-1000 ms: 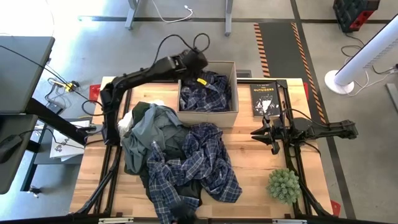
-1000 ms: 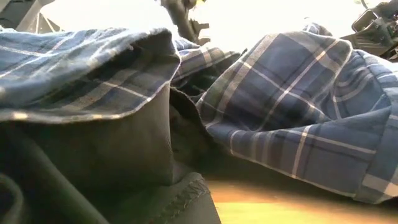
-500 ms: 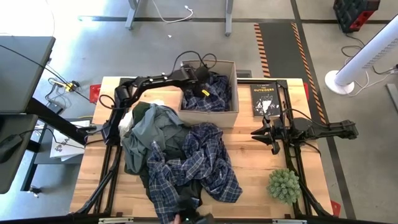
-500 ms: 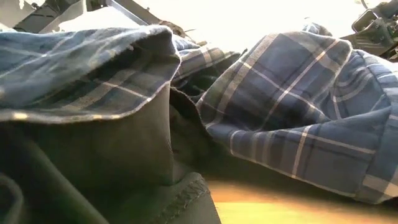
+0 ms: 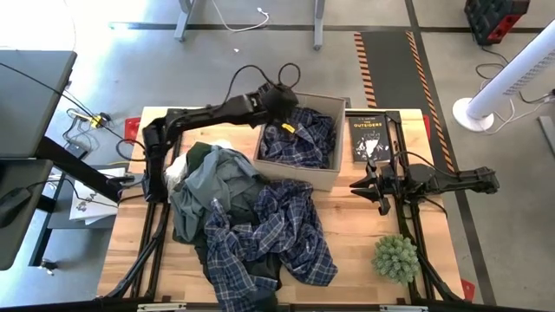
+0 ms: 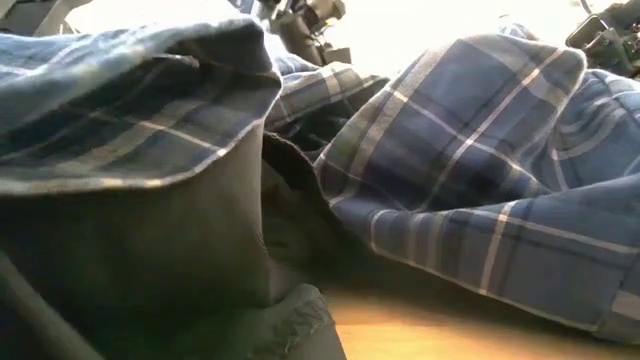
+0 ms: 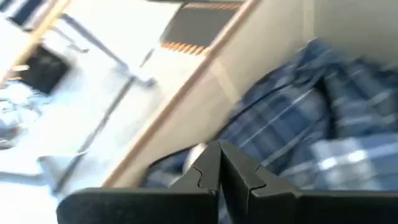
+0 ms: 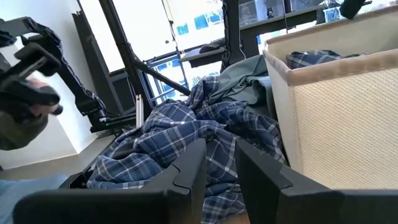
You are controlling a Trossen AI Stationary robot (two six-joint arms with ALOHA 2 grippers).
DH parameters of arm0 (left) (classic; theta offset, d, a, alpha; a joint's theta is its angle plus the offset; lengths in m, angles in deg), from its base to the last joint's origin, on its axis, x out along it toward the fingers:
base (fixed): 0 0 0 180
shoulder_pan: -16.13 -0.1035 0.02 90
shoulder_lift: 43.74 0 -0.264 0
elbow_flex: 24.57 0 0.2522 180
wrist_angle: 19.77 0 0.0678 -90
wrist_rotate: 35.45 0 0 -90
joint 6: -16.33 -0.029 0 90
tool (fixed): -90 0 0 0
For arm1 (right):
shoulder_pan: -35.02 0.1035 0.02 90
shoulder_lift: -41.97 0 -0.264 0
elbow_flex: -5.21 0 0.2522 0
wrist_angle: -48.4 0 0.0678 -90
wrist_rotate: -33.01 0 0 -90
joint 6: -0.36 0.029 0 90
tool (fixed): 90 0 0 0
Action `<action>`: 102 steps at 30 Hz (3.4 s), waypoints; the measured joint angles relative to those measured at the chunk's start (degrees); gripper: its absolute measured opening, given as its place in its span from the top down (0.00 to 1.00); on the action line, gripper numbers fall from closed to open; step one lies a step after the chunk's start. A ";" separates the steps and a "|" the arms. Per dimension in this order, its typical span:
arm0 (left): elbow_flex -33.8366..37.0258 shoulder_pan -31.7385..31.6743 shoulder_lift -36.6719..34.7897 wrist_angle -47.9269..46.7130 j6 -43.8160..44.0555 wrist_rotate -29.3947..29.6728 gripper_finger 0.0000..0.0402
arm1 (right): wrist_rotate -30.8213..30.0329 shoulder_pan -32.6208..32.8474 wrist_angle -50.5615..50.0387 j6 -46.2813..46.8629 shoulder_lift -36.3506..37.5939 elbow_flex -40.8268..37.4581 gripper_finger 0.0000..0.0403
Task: Sort clothes
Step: Put the blue pattern long sleeve shirt into the laundry organizer, then put the blue pattern pajama into the laundry organizer
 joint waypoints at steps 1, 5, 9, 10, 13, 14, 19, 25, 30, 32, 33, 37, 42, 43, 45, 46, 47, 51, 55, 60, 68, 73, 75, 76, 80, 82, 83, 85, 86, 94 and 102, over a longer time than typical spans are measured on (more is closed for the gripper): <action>0.10 0.05 0.55 1.45 0.26 -1.95 1.00 | 0.00 0.00 0.00 0.00 0.00 0.00 0.80; -0.02 -1.24 5.19 6.57 1.21 -3.23 1.00 | 0.00 0.00 0.00 0.00 0.00 -0.02 0.80; 0.08 -4.03 12.96 6.02 4.51 -7.65 1.00 | 0.00 0.00 0.00 0.01 0.00 -0.02 0.80; 0.16 -4.55 14.70 5.27 5.25 -9.09 1.00 | 0.02 0.00 0.00 0.02 0.00 0.00 0.80; -0.34 -5.99 17.55 2.83 8.33 -10.81 1.00 | -0.01 0.00 -0.01 0.00 0.00 0.00 0.80; -0.34 -6.79 17.85 2.16 9.72 -14.47 1.00 | 0.02 0.01 -0.01 0.00 0.00 -0.01 0.80; -0.12 -9.70 15.25 -2.37 11.22 -7.39 1.00 | 0.00 0.00 -0.02 0.00 -0.07 -0.02 0.80; -0.18 -12.59 12.54 -3.83 11.12 -11.32 1.00 | 0.04 0.02 -0.02 0.00 -0.07 -0.02 0.80; -0.18 -15.10 11.16 -3.77 10.77 -13.95 1.00 | 0.02 0.00 -0.02 0.02 -0.11 -0.02 0.80; -0.18 -15.08 10.01 -5.51 9.91 -14.01 1.00 | 0.02 0.02 -0.02 0.00 -0.09 -0.02 0.80; -0.18 -14.52 9.11 -6.09 9.39 -13.56 1.00 | 0.02 0.00 -0.02 0.00 -0.09 -0.02 0.80; -0.20 -11.83 4.89 -6.11 9.16 -11.43 1.00 | 0.02 0.01 -0.02 0.01 -0.09 -0.02 0.80; -0.20 -8.89 0.51 -6.55 7.25 -10.24 1.00 | 0.02 0.00 -0.02 0.00 -0.09 -0.02 0.80; -0.20 -8.18 -0.74 -6.60 6.52 -9.94 1.00 | 0.02 0.00 -0.02 0.00 -0.09 -0.02 0.80; -0.20 -6.25 -3.84 -7.08 4.68 -8.67 1.00 | 0.02 0.00 -0.02 0.01 -0.09 -0.02 0.80; -0.20 -4.91 -5.37 -7.57 3.69 -7.99 1.00 | 0.02 0.00 -0.02 0.00 -0.09 -0.02 0.80; -0.20 -3.34 -7.14 -8.07 2.84 -7.77 1.00 | 0.02 0.01 -0.02 0.00 -0.09 -0.02 0.80; 2.44 5.18 -14.75 -8.08 0.98 -7.76 1.00 | 0.02 0.01 -0.03 0.00 -0.09 -0.02 0.80; 8.97 16.41 -21.80 -5.62 1.08 -7.54 1.00 | 0.02 0.01 -0.04 0.01 -0.08 -0.02 0.80; 20.92 31.68 -27.10 0.34 7.59 0.90 1.00 | 0.02 0.02 -0.02 0.00 -0.07 -0.02 0.80; 39.72 44.98 -29.33 12.32 25.94 9.37 1.00 | 0.02 0.01 -0.04 0.02 -0.09 -0.02 0.80; 47.14 44.76 -28.28 21.87 29.50 -1.05 0.92 | 0.02 0.02 -0.04 0.00 -0.09 -0.02 0.80; 48.73 44.15 -27.45 24.12 29.70 -3.48 0.86 | 0.02 0.02 -0.03 0.00 -0.09 -0.02 0.80; 49.28 43.73 -26.89 24.91 29.75 -4.95 0.83 | 0.02 0.02 -0.03 0.00 -0.09 -0.02 0.80; 49.52 41.17 -22.47 27.41 30.66 -16.18 0.67 | 0.02 0.02 -0.04 0.00 -0.09 -0.02 0.80; 49.52 40.04 -19.20 29.37 30.22 -21.76 0.60 | 0.02 0.00 -0.04 0.00 -0.09 -0.02 0.80; 49.52 39.66 -17.63 30.21 29.44 -23.35 0.58 | 0.02 0.00 -0.03 0.00 -0.09 -0.02 0.80; 49.34 39.37 -14.86 30.74 29.09 -23.70 0.57 | 0.02 0.01 -0.04 0.01 -0.09 -0.02 0.80; 49.00 39.32 -13.89 30.63 29.05 -22.88 0.59 | 0.02 0.01 -0.02 0.01 -0.09 -0.02 0.80; 46.57 39.33 -15.49 31.29 22.08 -12.91 0.96 | -0.89 0.00 1.60 5.38 -0.09 -0.04 0.80; 46.22 39.75 -25.41 35.91 8.86 1.31 0.99 | -8.85 0.04 5.27 27.70 -2.50 -0.13 0.80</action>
